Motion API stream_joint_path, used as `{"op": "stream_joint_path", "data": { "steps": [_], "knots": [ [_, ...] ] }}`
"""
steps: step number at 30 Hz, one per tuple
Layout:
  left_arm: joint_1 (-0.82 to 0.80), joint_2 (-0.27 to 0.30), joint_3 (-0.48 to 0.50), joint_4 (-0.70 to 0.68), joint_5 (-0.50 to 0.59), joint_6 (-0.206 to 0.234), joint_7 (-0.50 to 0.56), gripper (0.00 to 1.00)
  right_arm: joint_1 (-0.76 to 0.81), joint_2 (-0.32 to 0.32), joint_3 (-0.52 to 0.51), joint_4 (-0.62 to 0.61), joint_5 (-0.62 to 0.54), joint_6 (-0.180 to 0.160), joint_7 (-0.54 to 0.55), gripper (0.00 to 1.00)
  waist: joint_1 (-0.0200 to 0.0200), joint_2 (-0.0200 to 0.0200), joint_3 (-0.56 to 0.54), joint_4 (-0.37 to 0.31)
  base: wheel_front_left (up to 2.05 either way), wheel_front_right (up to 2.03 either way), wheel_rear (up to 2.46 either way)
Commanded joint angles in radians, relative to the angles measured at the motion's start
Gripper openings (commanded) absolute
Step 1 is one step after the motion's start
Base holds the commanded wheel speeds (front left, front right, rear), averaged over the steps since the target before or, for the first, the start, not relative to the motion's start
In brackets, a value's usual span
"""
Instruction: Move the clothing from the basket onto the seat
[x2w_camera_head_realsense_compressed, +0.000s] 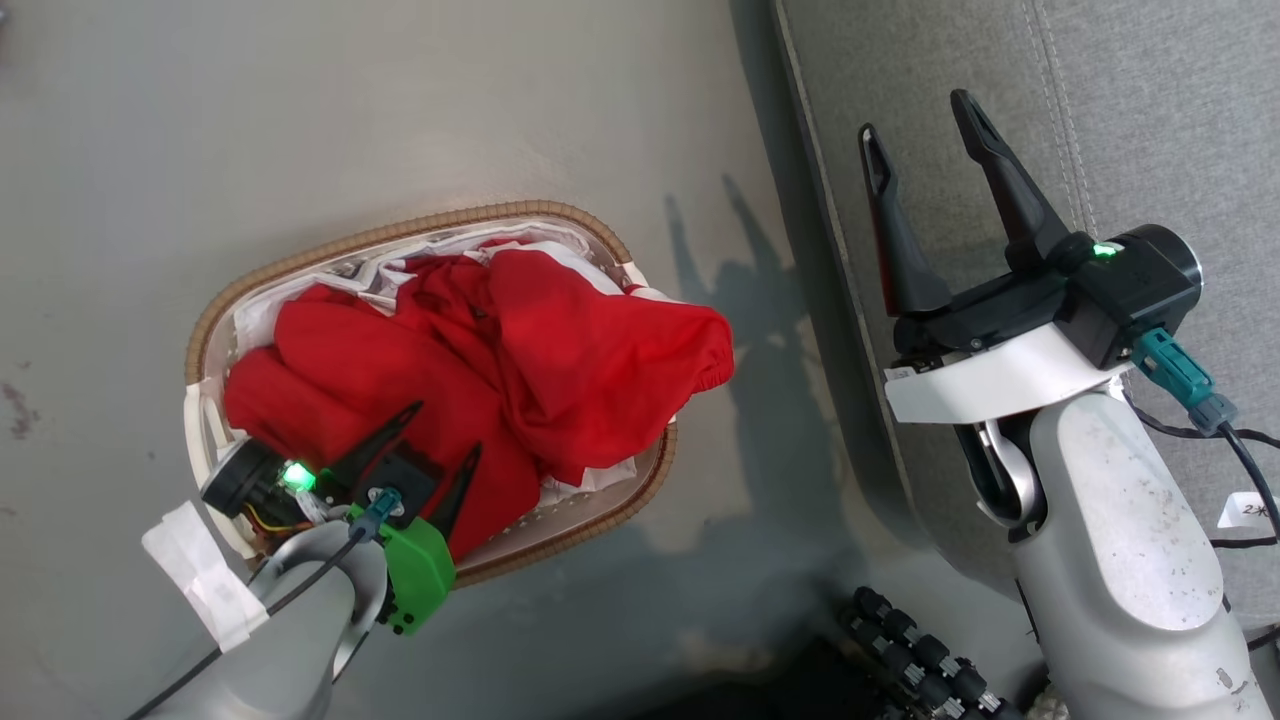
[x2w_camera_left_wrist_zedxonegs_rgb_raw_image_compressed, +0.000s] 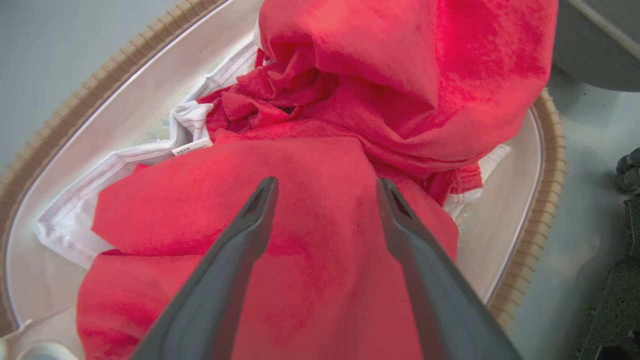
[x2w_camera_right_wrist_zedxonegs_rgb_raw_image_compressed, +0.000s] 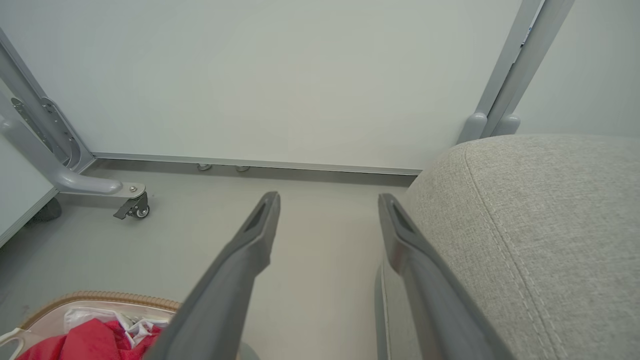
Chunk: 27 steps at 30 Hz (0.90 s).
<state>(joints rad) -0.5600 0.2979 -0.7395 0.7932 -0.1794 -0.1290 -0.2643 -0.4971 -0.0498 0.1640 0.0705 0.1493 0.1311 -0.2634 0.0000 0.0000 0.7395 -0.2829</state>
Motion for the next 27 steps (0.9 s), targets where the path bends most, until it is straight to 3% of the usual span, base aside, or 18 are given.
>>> {"op": "stream_joint_path", "data": {
  "steps": [1, 12, 24, 27],
  "knots": [
    [-0.030, 0.006, -0.014, 0.022, -0.004, -0.003, 0.000, 1.00, -0.007, -0.003, -0.001, -0.006, 0.005, -0.001, -0.002, 1.00, 0.0000, 0.0000, 0.018, -0.007, 0.00, 0.00, 0.00],
    [-0.165, -0.047, -0.127, 0.309, -0.037, -0.003, 0.005, 1.00, -0.022, -0.003, 0.006, -0.012, 0.013, -0.001, -0.002, 1.00, 0.0000, 0.0000, 0.069, -0.011, 0.00, 0.00, 0.00],
    [-0.268, -0.110, -0.212, 0.445, -0.103, -0.003, 0.078, 1.00, -0.042, -0.003, 0.018, -0.017, 0.021, -0.001, -0.002, 1.00, 0.0000, 0.0000, 0.101, -0.016, 0.00, 0.00, 0.00],
    [-0.265, -0.117, -0.204, 0.451, -0.149, -0.003, 0.076, 0.00, -0.041, -0.003, 0.019, -0.010, 0.021, -0.001, -0.002, 1.00, 0.0000, 0.0000, 0.094, -0.015, 0.00, 0.00, 0.00]
  ]
}}
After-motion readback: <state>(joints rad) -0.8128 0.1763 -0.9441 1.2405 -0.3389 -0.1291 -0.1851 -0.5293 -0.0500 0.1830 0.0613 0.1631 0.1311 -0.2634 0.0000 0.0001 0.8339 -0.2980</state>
